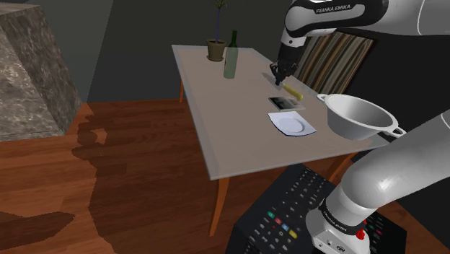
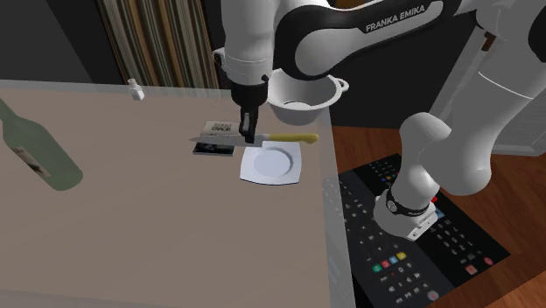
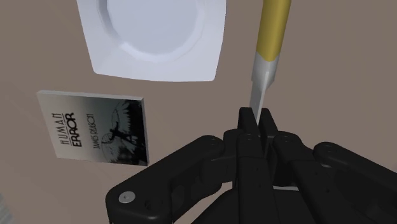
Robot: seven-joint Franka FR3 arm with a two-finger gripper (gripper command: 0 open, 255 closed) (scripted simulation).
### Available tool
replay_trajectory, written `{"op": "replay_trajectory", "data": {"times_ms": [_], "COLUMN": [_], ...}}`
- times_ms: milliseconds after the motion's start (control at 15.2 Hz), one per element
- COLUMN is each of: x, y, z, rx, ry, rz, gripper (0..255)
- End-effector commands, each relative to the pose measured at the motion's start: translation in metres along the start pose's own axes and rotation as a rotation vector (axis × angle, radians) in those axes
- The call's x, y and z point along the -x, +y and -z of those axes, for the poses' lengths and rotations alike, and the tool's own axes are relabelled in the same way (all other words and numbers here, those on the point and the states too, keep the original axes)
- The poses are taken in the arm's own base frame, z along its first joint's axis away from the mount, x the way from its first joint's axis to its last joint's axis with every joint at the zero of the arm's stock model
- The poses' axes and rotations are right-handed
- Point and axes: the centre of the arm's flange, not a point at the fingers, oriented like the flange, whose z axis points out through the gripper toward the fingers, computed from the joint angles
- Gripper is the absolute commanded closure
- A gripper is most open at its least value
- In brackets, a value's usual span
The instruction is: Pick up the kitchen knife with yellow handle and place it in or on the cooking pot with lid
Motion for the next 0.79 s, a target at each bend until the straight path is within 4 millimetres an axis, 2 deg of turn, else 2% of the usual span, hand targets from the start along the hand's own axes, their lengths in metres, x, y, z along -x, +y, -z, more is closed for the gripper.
{"op": "replay_trajectory", "data": {"times_ms": [0,726], "x": [0.004,0.043], "y": [0.013,0.153], "z": [0.005,0.008], "rx": [0.000,0.000], "ry": [0.000,0.000], "rz": [0.000,0.000], "gripper": [255,255]}}
